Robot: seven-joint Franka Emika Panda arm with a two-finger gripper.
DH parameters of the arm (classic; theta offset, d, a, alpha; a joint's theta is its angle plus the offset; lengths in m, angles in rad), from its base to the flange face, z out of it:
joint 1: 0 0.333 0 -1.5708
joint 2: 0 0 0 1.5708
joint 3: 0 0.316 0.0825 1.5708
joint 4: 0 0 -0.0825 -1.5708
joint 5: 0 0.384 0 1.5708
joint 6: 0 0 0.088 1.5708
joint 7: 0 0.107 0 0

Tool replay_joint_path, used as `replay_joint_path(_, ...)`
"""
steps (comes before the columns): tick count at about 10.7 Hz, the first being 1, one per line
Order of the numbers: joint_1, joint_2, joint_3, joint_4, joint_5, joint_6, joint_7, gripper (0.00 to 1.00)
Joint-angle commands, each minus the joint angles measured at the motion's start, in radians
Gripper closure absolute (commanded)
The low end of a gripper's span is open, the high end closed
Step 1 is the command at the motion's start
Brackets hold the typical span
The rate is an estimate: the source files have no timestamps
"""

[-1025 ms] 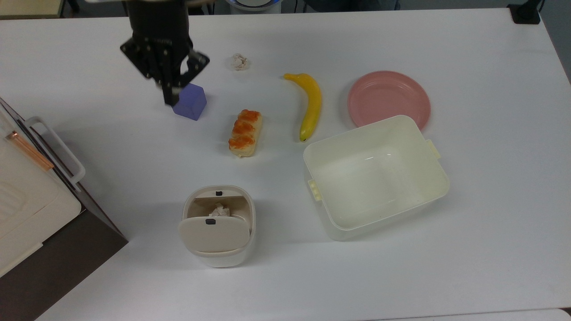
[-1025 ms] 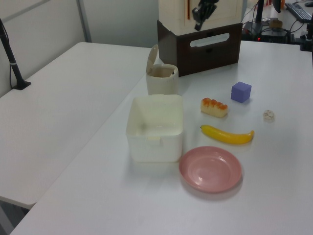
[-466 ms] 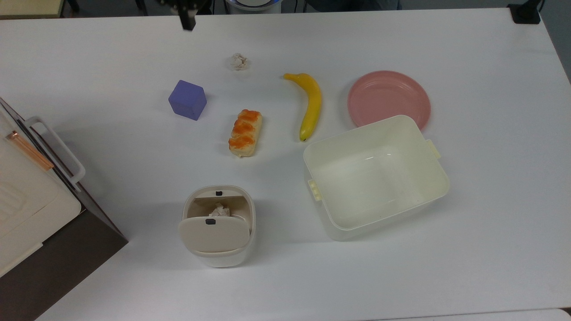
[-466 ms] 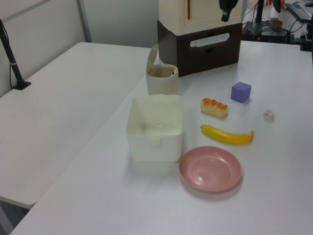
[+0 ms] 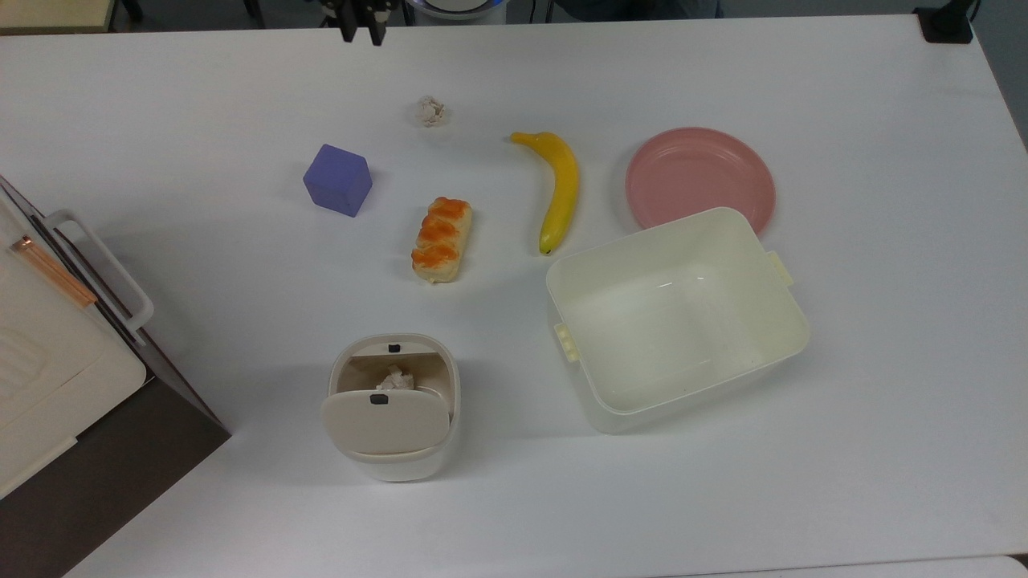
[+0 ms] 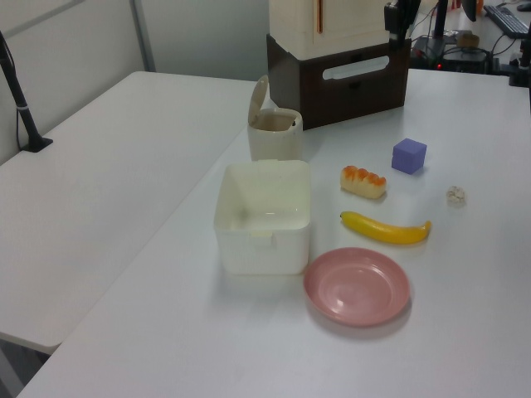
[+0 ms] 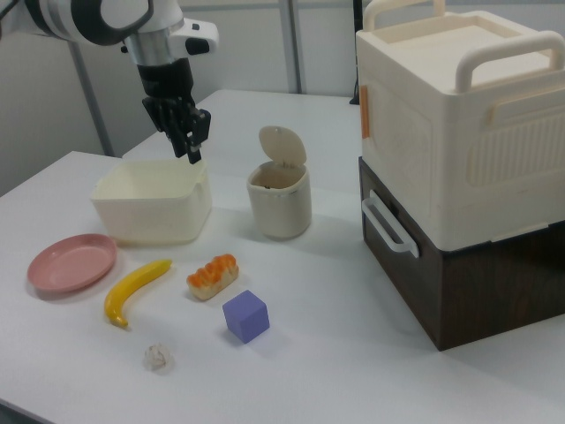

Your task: Open the trash can

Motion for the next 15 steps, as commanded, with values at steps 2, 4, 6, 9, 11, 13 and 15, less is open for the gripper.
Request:
replay_joint_path(2,0.024,-0.036,-0.006,-0.058,-0.022,-0.005,-0.02,0.0)
replay_joint_path(4,0.023,-0.034,-0.008,-0.057,-0.027,-0.041,-0.041,0.0)
replay_joint_path(6,0.02,-0.042,-0.012,-0.049,-0.021,-0.045,-0.08,0.0)
replay_joint_path(9,0.016,-0.05,-0.028,-0.02,-0.013,-0.092,-0.032,0.0)
replay_joint_path(11,0.021,-0.046,-0.028,-0.021,-0.004,-0.082,0.029,0.0)
replay_joint_path(13,0.024,-0.043,-0.023,-0.029,-0.004,-0.056,0.041,0.0)
replay_joint_path(15,0.024,-0.037,-0.025,-0.041,-0.007,-0.007,0.043,0.0)
